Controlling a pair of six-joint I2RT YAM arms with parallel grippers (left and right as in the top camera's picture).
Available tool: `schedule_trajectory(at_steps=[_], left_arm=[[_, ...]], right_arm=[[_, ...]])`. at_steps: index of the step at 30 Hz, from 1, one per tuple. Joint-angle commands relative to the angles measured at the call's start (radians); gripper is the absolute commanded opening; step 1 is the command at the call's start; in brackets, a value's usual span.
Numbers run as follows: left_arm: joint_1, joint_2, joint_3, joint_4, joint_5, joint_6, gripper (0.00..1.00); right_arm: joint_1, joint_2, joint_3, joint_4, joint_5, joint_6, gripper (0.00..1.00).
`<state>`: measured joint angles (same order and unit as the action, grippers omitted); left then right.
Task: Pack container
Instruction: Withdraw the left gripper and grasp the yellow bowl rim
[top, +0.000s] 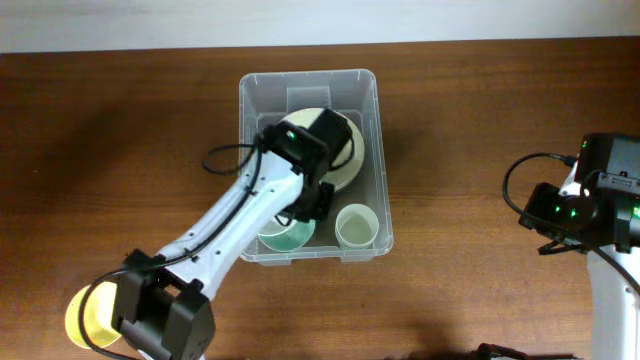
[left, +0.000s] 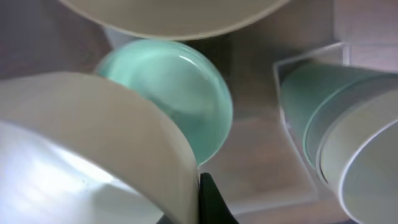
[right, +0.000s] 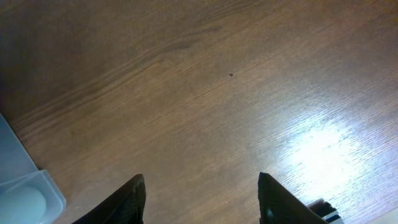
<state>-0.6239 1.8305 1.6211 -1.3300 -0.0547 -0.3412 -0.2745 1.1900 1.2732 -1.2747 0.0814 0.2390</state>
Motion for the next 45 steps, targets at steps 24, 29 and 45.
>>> schedule_trajectory(at_steps=[24,29,45], left_arm=[[0.494,-0.378,0.006,-0.159,-0.351,-0.518,0.65],[0.835,-0.447,-0.027,-0.236,-0.378,-0.65,0.83],[1.192,-0.377,-0.705,0.334,-0.251,-0.599,0.96]], right_arm=[[-0.007,-0.004,-0.001,0.0,-0.003,0.002,0.54],[-0.007,-0.004,-0.001,0.0,-0.003,0.002,0.54],[-0.007,-0.004,-0.001,0.003,-0.018,0.002,0.54]])
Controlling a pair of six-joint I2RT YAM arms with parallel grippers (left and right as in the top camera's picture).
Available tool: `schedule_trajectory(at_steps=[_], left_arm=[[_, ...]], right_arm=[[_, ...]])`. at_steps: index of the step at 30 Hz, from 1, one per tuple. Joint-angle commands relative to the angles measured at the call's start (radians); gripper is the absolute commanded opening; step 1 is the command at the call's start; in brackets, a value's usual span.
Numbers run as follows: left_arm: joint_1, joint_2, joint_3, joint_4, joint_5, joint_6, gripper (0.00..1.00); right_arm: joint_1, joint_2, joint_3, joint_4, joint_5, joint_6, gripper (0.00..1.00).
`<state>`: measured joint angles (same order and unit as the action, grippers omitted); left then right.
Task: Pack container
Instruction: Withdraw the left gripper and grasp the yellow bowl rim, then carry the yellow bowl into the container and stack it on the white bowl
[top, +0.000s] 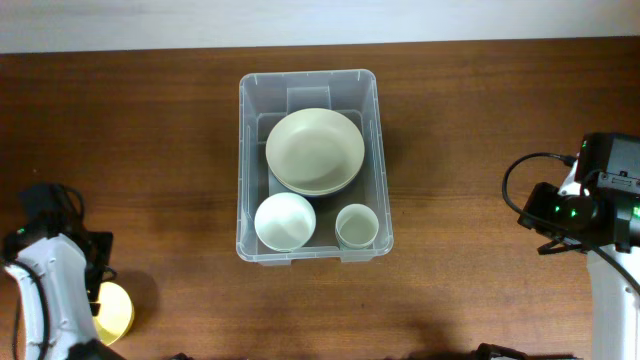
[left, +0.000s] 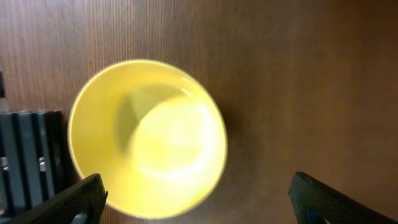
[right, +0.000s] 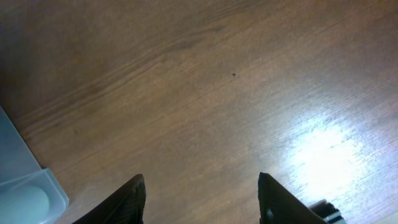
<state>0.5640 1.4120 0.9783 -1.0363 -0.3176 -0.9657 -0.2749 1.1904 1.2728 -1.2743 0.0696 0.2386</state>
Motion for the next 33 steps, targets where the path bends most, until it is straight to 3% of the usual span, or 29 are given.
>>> schedule_trajectory(at_steps=[1,9,12,15,18,22,27,33], left_arm=[[0.004,0.064,-0.072,0.054,0.011,0.026,0.96],[0.003,0.262,-0.077,0.109,0.046,0.024,0.89],[0.003,0.278,-0.077,0.125,0.046,0.024,0.51],[0.003,0.278,-0.077,0.131,0.053,0.024,0.22],[0.004,0.278,-0.077,0.132,0.061,0.025,0.01],[0.003,0.278,-0.059,0.162,0.178,0.036,0.01],[-0.061,0.266,0.115,0.157,0.395,0.174,0.01],[-0.257,0.232,0.364,0.05,0.402,0.303,0.01]], right_arm=[[-0.007,-0.004,-0.001,0.003,-0.006,0.002,0.54],[-0.007,-0.004,-0.001,0.003,-0.006,0.002,0.54],[-0.007,-0.004,-0.001,0.003,-0.006,0.002,0.54],[-0.007,-0.004,-0.001,0.003,-0.006,0.002,0.54],[-0.007,-0.004,-0.001,0.003,-0.006,0.002,0.54],[-0.007,-0.004,-0.001,0.003,-0.006,0.002,0.54],[-0.007,-0.004,-0.001,0.003,-0.006,0.002,0.54],[-0.007,-0.004,-0.001,0.003,-0.006,0.002,0.54]])
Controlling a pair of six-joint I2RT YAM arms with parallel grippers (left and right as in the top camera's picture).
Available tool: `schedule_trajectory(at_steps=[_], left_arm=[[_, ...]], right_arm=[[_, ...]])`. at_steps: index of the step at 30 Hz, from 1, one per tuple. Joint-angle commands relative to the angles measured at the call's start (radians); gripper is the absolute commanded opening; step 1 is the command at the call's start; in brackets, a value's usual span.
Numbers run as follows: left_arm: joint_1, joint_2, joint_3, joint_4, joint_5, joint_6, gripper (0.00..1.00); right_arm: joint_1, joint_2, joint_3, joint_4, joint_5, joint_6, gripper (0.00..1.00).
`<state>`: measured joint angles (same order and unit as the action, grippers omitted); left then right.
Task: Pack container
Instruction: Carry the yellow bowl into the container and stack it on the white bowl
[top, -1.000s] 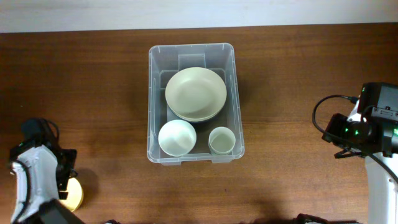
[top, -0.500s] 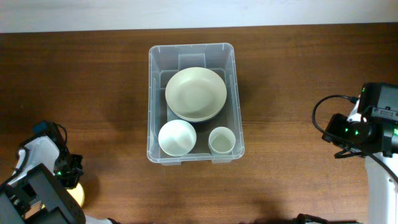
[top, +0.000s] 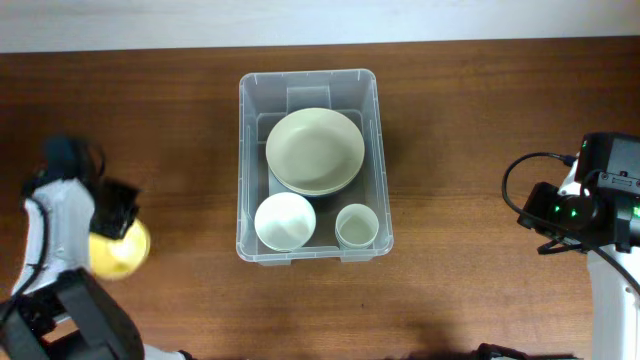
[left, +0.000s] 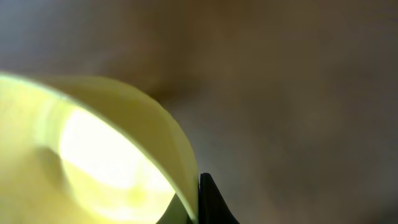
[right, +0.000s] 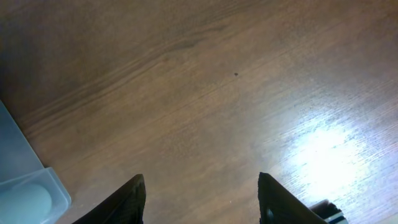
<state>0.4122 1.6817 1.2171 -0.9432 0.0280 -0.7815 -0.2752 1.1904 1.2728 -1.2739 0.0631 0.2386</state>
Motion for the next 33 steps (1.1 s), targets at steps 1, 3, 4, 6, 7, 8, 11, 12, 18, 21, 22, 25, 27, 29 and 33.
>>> schedule_trajectory(at_steps=[1,3,4,6,7,8,11,12,18,21,22,25,27,29,33], left_arm=[[-0.158,-0.042,0.187,-0.072,0.055,0.151,0.01],[-0.278,-0.042,0.324,-0.135,0.053,0.206,0.01],[-0.338,-0.042,0.378,-0.159,0.049,0.222,0.01],[-0.446,-0.042,0.449,-0.184,0.031,0.261,0.01],[-0.51,-0.042,0.472,-0.192,0.003,0.264,0.01],[-0.541,-0.042,0.479,-0.193,-0.012,0.266,0.01],[-0.713,-0.037,0.483,-0.185,-0.064,0.362,0.01],[-0.763,-0.031,0.483,-0.188,-0.08,0.393,0.01],[-0.962,0.032,0.481,-0.243,-0.108,0.496,0.01],[-0.994,0.096,0.481,-0.338,-0.107,0.495,0.01],[-0.997,0.112,0.481,-0.363,-0.104,0.495,0.01],[-1.0,0.183,0.481,-0.445,-0.103,0.495,0.01],[-1.0,0.223,0.481,-0.464,-0.103,0.495,0.01],[-1.0,0.24,0.481,-0.463,-0.1,0.495,0.01],[-1.0,0.241,0.481,-0.46,-0.096,0.495,0.01]], right_arm=[[-0.007,-0.004,-0.001,0.003,0.0,0.002,0.54],[-0.007,-0.004,-0.001,0.003,0.0,0.002,0.54],[-0.007,-0.004,-0.001,0.003,0.0,0.002,0.54],[-0.007,-0.004,-0.001,0.003,0.0,0.002,0.54],[-0.007,-0.004,-0.001,0.004,0.0,0.002,0.54],[-0.007,-0.004,-0.001,0.006,0.0,0.002,0.54],[-0.007,-0.004,-0.001,0.007,0.0,0.002,0.54],[-0.007,-0.004,-0.001,0.007,0.0,0.002,0.54],[-0.007,-0.004,-0.001,0.006,0.0,0.002,0.54],[-0.007,-0.004,-0.001,0.006,0.0,0.002,0.54],[-0.007,-0.004,-0.001,0.006,0.0,0.002,0.54],[-0.007,-0.004,-0.001,0.006,0.0,0.002,0.54],[-0.006,-0.004,-0.001,0.006,0.0,0.002,0.54],[-0.007,-0.004,-0.001,0.006,0.0,0.002,0.54],[-0.007,-0.004,-0.001,0.006,0.0,0.002,0.54]])
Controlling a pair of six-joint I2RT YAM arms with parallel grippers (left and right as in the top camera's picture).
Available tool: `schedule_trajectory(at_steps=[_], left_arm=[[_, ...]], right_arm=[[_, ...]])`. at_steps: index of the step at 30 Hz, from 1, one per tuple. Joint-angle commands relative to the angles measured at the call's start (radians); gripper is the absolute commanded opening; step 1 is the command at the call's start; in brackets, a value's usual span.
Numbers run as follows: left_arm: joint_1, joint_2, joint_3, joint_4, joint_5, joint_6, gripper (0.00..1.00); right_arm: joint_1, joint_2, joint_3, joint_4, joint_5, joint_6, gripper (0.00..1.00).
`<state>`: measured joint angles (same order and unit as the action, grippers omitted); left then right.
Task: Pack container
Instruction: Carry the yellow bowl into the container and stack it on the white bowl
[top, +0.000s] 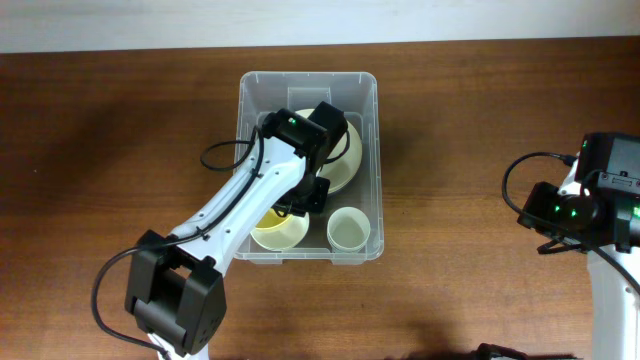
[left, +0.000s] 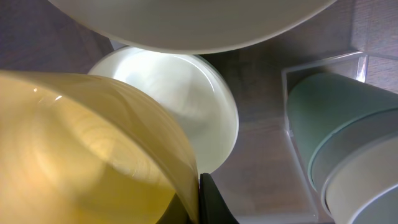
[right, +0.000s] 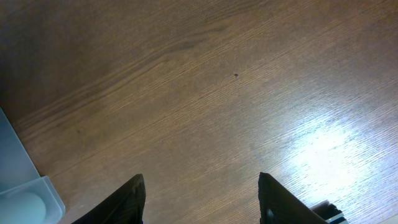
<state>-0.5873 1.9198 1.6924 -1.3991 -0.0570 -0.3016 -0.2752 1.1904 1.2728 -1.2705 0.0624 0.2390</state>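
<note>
A clear plastic container stands in the middle of the table. Inside it, my left gripper is shut on the rim of a yellow bowl, held over the white bowl at the container's front left. A pale green plate lies in the far half, partly under my arm. A pale green cup stands at the front right, seen as stacked cups in the left wrist view. My right gripper is open over bare wood at the table's right side.
The container's right corner shows at the lower left of the right wrist view. The wooden table stretches to both sides of the container.
My left gripper, shut on the yellow bowl, was at the table's left edge; now it holds the bowl inside the container over the white bowl. The right arm has not moved.
My left gripper was in the container holding a white bowl over a green one. Then it stood open over a yellow bowl at the table's left, the white bowl left inside. Then it was shut on the yellow bowl, now carried into the container.
</note>
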Motion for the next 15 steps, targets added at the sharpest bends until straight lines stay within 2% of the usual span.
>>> schedule_trajectory(at_steps=[1,13,14,15], left_arm=[[0.0,0.003,0.006,-0.004,-0.011,0.015,0.01],[0.0,0.003,0.006,-0.005,-0.011,0.015,0.04],[0.0,0.003,0.006,-0.005,-0.011,0.015,0.18],[0.0,0.003,0.006,-0.005,-0.01,0.015,0.61]], right_arm=[[-0.007,-0.004,-0.001,0.003,0.001,0.002,0.54],[-0.006,-0.004,-0.001,0.003,0.001,0.002,0.54],[-0.007,-0.004,-0.001,0.003,0.001,0.002,0.54],[-0.007,-0.004,-0.001,0.003,0.001,0.002,0.54]])
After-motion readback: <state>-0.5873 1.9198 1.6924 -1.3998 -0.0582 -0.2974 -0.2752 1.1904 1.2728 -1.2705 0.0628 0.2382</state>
